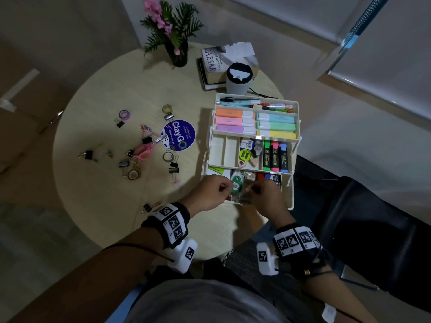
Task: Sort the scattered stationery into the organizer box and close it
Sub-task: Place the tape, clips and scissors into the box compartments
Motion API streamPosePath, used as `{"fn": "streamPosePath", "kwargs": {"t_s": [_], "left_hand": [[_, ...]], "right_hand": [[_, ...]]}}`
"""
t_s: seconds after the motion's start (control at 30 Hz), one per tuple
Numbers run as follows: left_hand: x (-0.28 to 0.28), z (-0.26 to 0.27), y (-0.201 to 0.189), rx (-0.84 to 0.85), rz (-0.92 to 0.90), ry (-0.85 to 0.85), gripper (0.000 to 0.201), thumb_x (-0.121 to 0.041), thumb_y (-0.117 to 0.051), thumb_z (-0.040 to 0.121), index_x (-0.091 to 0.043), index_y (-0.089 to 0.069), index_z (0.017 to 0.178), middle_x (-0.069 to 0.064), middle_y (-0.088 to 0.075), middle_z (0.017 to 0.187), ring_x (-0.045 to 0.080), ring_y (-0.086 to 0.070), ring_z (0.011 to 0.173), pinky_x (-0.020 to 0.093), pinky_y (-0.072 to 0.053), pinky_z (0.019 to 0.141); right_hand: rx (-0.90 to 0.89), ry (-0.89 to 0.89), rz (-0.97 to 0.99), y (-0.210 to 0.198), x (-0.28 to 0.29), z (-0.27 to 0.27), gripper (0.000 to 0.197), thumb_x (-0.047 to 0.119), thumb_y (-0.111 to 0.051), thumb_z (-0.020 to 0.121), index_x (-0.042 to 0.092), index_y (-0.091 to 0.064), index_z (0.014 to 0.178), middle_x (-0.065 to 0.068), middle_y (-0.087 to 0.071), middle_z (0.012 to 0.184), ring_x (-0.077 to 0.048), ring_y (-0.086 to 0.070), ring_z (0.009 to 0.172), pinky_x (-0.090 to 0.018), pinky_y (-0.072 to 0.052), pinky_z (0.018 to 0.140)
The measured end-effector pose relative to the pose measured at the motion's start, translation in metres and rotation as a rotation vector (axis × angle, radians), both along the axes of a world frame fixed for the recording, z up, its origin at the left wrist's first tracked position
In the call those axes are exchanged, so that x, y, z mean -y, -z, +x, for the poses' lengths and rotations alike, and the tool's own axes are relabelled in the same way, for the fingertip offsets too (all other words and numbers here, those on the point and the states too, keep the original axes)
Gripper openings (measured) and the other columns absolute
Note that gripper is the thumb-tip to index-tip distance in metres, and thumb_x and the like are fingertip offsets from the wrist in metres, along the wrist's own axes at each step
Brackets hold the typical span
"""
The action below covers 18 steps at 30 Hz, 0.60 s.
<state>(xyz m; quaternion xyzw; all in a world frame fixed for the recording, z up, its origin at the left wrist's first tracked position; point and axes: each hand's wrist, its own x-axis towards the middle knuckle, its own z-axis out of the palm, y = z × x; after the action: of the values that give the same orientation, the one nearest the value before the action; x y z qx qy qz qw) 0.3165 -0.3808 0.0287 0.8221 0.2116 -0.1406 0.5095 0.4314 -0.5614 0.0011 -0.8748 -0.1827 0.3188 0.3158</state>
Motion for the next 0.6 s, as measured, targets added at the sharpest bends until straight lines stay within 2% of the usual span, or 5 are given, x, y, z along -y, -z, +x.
{"fn": "streamPosePath", "kwargs": {"t_s": [0.1,0.2,0.3,0.47,0.6], "left_hand": [[-0.004,-0.005,0.003,0.001,0.040,0.040,0.022,-0.014,-0.061,0.104,-0.010,-0.075,0.121,0.004,-0.076,0.119,0.016,-0.069,0.105,0.026,-0.053,0.092],[-0.006,-0.008,0.004,0.012,0.093,0.126,0.024,-0.011,-0.059,0.104,-0.010,-0.075,0.121,0.006,-0.077,0.115,0.019,-0.071,0.101,0.036,-0.058,0.092],[-0.005,-0.007,0.004,0.030,0.110,0.173,0.026,-0.011,-0.057,0.104,-0.010,-0.075,0.122,0.007,-0.077,0.113,0.020,-0.071,0.100,0.038,-0.059,0.091],[-0.010,-0.012,0.006,0.054,0.042,0.133,0.027,-0.014,-0.057,0.105,-0.011,-0.073,0.126,0.004,-0.076,0.116,0.018,-0.070,0.101,0.040,-0.059,0.092],[-0.023,-0.030,0.008,0.093,-0.053,0.070,0.022,-0.017,-0.059,0.105,-0.013,-0.074,0.121,0.000,-0.075,0.117,0.014,-0.070,0.105,0.043,-0.059,0.094]], "right_hand": [[-0.020,-0.011,-0.080,0.001,-0.003,0.004,0.010,0.013,-0.073,0.092,0.018,-0.081,0.089,-0.005,-0.079,0.083,-0.021,-0.074,0.079,-0.040,-0.061,0.075],[0.002,-0.034,-0.147,0.001,-0.004,0.002,0.014,0.013,-0.072,0.093,0.015,-0.083,0.102,-0.009,-0.080,0.094,-0.021,-0.070,0.082,-0.028,-0.048,0.073],[0.053,-0.053,-0.142,-0.003,-0.006,-0.004,0.015,0.008,-0.071,0.094,0.012,-0.082,0.102,-0.009,-0.080,0.094,-0.019,-0.067,0.081,-0.025,-0.043,0.072],[0.102,-0.087,-0.114,-0.007,-0.011,-0.008,0.014,0.003,-0.070,0.093,0.009,-0.081,0.098,-0.006,-0.077,0.088,-0.026,-0.071,0.081,-0.028,-0.046,0.070],[0.158,-0.121,-0.117,-0.003,-0.009,-0.009,0.011,0.008,-0.076,0.091,0.010,-0.081,0.100,-0.011,-0.080,0.095,-0.028,-0.073,0.085,-0.034,-0.055,0.074]]}}
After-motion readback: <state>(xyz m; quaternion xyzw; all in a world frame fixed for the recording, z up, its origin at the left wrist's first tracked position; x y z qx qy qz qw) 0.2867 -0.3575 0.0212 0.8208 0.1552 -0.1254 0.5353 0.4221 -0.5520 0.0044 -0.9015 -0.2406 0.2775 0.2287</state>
